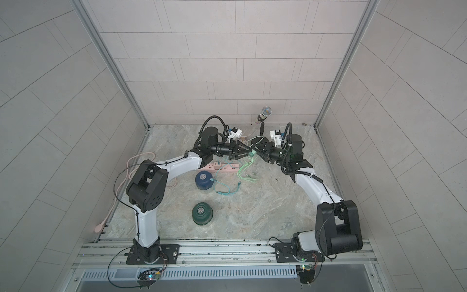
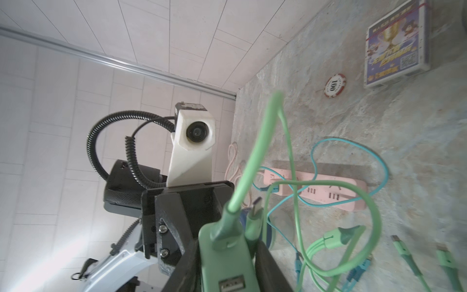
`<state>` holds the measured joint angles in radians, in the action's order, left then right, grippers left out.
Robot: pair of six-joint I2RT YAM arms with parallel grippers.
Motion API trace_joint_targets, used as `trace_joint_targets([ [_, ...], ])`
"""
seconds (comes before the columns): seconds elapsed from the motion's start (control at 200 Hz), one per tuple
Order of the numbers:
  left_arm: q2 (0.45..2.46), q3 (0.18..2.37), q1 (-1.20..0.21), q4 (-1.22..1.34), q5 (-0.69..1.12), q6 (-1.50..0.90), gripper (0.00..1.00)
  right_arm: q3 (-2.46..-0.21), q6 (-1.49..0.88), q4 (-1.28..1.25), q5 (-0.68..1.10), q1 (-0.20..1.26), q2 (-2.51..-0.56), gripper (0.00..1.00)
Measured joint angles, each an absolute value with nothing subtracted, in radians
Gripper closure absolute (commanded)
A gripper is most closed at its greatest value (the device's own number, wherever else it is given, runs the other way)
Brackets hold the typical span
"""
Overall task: Charge the cordless meat grinders
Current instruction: Pick up the plug from the center of the board.
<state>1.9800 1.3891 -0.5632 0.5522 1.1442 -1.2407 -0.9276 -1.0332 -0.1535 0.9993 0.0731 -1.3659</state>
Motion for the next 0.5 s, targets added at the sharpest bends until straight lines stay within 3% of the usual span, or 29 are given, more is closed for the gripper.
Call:
trace_joint_targets([
  [0.225,1.978,1.389,-0.560,0.491,1.143,-1.185,0.77,-0.950,-0.866,0.078,1.006,0.014,-1.321,0.42],
  [0.5,1.976,1.390,-0.556,0.391,1.156,-1.113,0.77,-0.982,-0.774,0.189,1.039,0.007,-1.317,0.40],
])
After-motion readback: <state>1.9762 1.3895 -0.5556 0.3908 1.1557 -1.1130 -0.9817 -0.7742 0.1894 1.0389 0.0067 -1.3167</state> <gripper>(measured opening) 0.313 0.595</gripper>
